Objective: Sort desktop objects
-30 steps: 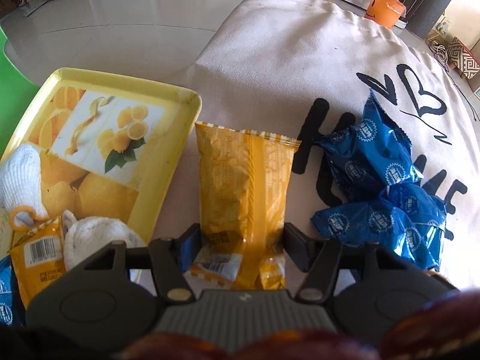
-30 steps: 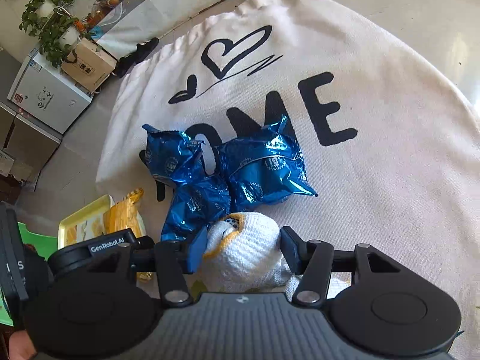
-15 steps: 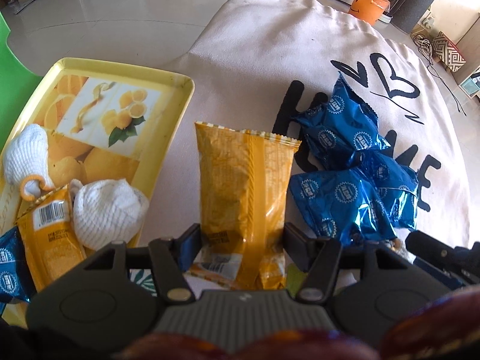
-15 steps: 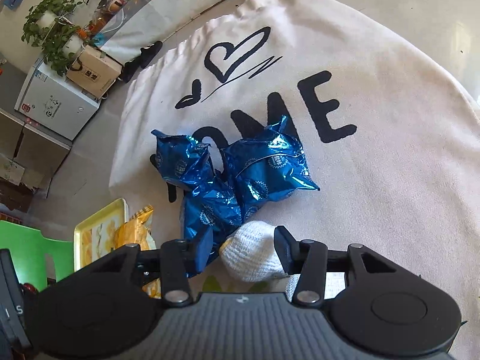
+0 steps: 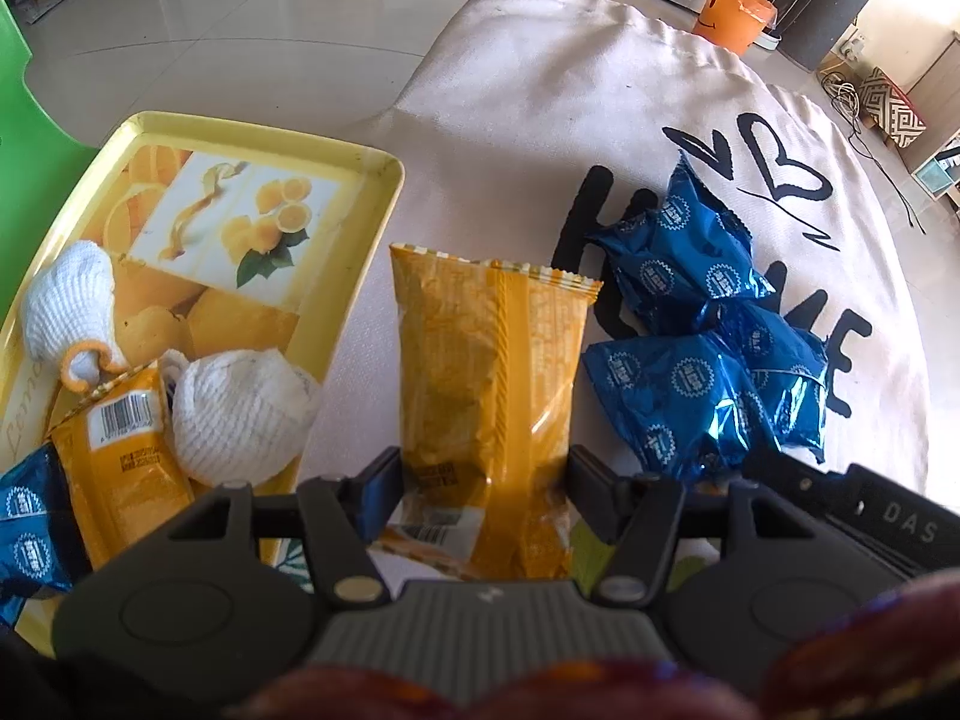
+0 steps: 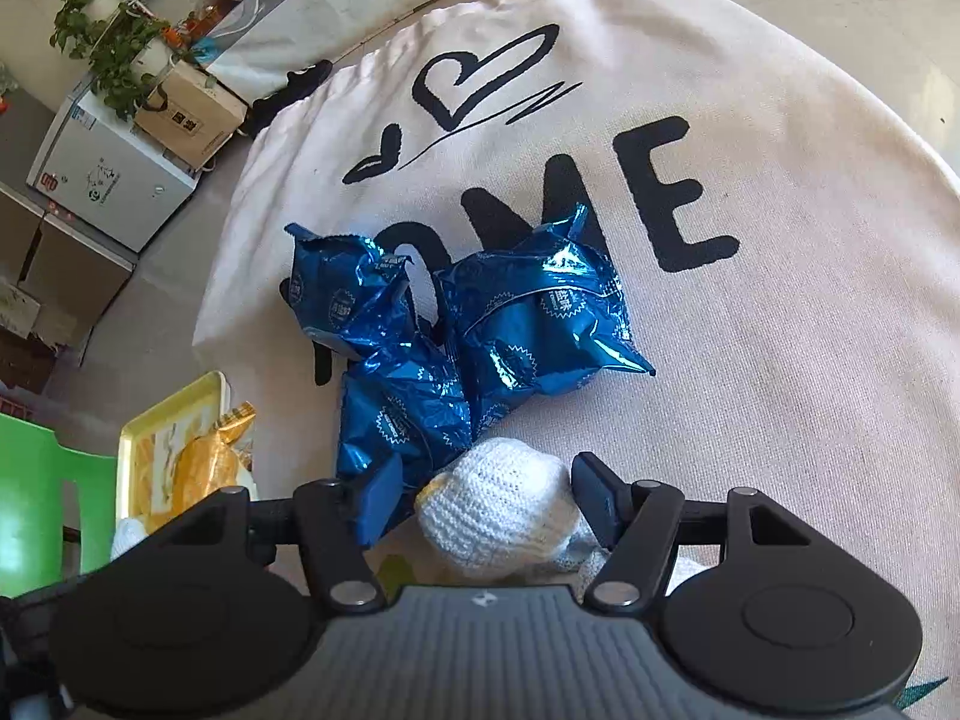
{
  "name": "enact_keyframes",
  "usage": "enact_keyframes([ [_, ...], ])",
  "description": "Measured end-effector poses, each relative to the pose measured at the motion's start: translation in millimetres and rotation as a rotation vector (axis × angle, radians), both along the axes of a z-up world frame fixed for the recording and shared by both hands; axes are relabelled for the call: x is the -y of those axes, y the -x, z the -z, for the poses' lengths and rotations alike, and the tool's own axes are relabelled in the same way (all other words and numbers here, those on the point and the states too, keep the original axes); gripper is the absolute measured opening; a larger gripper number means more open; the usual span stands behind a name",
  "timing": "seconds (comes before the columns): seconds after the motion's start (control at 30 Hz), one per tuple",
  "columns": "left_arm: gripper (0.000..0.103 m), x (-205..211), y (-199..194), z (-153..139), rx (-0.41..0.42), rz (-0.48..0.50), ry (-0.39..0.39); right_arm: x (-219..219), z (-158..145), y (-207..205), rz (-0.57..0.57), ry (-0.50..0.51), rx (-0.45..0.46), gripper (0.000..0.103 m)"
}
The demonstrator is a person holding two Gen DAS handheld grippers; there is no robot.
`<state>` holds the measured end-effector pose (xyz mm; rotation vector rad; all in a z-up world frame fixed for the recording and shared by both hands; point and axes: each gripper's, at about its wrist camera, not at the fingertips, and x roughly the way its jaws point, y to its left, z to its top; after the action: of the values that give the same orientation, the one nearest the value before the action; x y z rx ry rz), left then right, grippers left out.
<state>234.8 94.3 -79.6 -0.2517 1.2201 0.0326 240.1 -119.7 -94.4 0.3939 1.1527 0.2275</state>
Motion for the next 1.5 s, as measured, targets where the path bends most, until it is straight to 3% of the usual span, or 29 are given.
enact_keyframes([
  [0.13,0.059,-1.3,2.4,-2.8,0.003,-0.001,0.001,-7.6,2.4,3.0,-0.051,0.058,0.022,0.055],
  [0.23,0.059,-4.0,4.0,-6.7,0.008,-0.005,0.009,-4.7,-1.2,2.6,-0.048,0.034,0.022,0.053],
  [0.4,0.059,-7.3,6.1,-15.2,0.033,-0.007,0.008,5.7,-19.9,-0.9,-0.007,0.024,0.059,0.053],
  [0.57,0.059,-7.0,6.4,-16.0,0.024,-0.008,0.026,17.3,-20.8,-2.5,0.055,0.006,0.032,0.053],
  [1.13,0.059,-13.3,10.6,-21.8,0.036,-0.024,0.022,23.0,-40.8,-0.3,0.069,-0.061,0.054,0.053],
  [1.5,0.059,-18.2,9.6,-24.6,0.045,-0.042,0.021,27.5,-31.5,-2.2,0.096,-0.048,0.019,0.053],
])
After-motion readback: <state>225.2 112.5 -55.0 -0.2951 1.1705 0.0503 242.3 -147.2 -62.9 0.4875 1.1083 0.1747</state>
